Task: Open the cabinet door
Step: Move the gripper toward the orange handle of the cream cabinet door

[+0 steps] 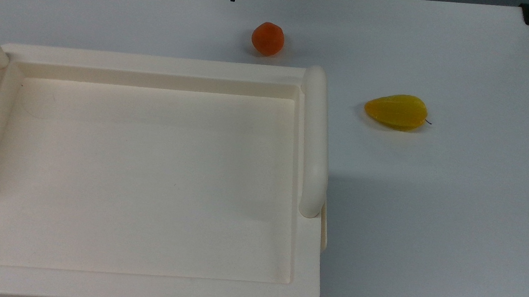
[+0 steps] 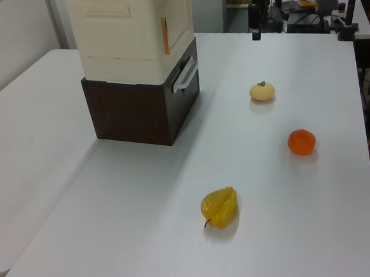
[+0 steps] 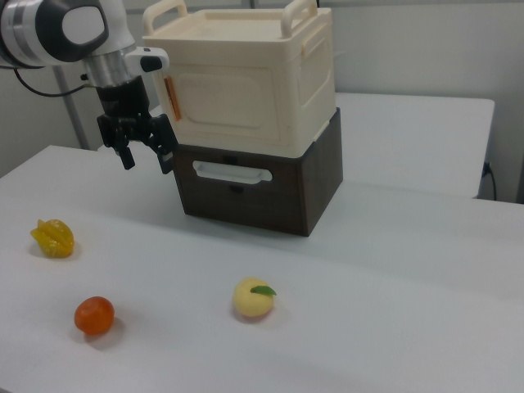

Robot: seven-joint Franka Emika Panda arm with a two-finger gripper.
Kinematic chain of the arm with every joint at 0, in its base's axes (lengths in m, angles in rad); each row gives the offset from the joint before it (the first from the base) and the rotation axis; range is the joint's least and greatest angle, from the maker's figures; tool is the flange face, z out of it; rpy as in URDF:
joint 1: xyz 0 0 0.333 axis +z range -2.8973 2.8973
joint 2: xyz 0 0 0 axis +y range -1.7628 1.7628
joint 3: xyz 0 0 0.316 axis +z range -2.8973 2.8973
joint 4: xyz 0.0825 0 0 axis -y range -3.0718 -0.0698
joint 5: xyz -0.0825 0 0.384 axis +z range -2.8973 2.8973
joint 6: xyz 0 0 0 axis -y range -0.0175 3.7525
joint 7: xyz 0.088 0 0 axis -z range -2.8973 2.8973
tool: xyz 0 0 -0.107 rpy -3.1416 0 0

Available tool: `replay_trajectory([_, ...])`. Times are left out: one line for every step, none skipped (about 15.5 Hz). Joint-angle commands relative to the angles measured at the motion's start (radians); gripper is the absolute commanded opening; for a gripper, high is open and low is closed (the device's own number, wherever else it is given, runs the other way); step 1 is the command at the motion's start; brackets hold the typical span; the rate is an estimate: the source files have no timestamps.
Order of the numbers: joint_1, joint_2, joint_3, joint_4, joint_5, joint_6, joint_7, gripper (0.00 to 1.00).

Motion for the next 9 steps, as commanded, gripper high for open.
replay_trajectory([0.003,-0.022,-0.005,-0.024,0.016,-0.008,0.007,1.00])
replay_trajectory([0.003,-0.019,-0.005,-0.024,0.016,-0.006,0.005,1.00])
replay_trajectory([0.003,-0.016,-0.005,-0.023,0.016,-0.004,0.005,1.00])
replay_trajectory([0.003,-0.016,-0.005,-0.021,0.018,-0.003,0.005,1.00])
replay_trajectory([0.003,-0.013,-0.005,-0.009,0.018,-0.004,0.004,1.00])
replay_trajectory([0.004,-0.010,-0.005,-0.003,0.019,-0.004,0.004,1.00])
replay_trajectory([0.004,-0.007,-0.005,0.000,0.022,-0.001,0.004,1.00])
replay_trajectory([0.004,-0.002,-0.005,0.014,0.031,0.006,0.004,1.00])
replay_trajectory([0.004,0.012,-0.005,0.034,0.039,0.023,0.005,1.00])
